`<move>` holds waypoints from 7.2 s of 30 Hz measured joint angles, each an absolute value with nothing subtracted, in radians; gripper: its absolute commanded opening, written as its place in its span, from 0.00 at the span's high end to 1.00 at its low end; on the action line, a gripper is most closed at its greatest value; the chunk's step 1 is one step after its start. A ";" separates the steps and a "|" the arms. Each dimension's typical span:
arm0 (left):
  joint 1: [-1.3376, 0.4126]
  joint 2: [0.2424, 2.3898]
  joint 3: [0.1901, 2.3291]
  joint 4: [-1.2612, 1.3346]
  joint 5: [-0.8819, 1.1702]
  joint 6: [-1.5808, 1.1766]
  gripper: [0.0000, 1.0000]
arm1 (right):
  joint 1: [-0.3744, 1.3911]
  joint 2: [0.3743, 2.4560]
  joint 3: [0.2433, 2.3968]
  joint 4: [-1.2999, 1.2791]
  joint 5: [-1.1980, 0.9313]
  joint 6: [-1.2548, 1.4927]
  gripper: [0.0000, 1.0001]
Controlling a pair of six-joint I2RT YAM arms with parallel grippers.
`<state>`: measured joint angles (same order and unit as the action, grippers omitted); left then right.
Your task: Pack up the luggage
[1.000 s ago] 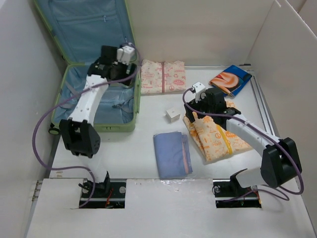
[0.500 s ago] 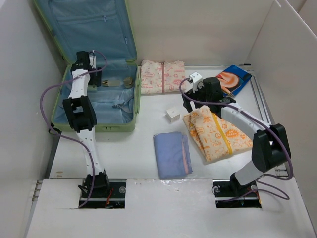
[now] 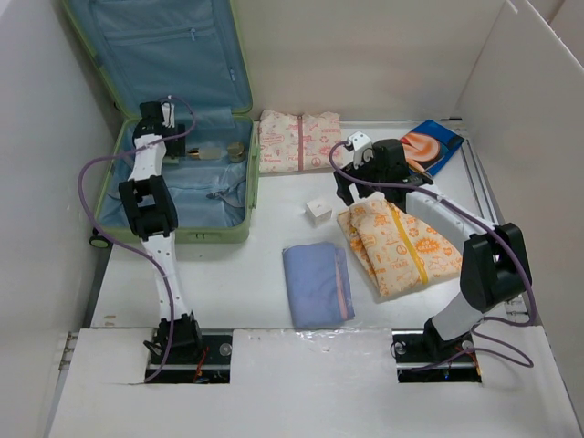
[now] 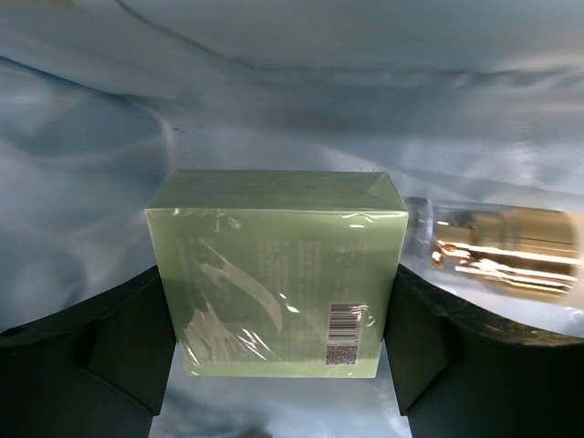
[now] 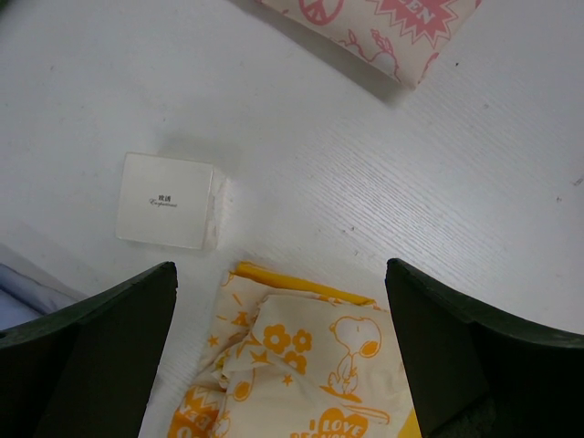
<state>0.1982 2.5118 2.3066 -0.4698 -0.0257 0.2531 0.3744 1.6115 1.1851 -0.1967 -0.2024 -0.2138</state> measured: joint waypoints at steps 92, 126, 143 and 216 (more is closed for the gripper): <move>-0.644 2.309 2.025 -0.669 0.316 0.556 0.90 | -0.036 1.144 0.859 -0.343 -0.139 -0.002 0.00; 0.191 2.474 2.297 -0.333 -0.155 0.257 0.90 | 0.272 1.657 1.330 -0.405 -0.124 -0.042 0.00; 0.200 2.539 2.276 -0.208 -0.132 0.279 0.79 | 0.304 1.691 1.456 -0.491 -0.074 -0.060 0.00; -0.781 2.080 1.531 -0.672 0.591 0.737 1.00 | 0.342 0.936 0.902 -0.382 0.035 0.064 0.00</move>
<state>-0.7811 2.0800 1.5307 -0.6716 0.5915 0.7368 0.3424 0.9356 0.9016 -0.3824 0.0345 0.0639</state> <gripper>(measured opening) 0.080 0.999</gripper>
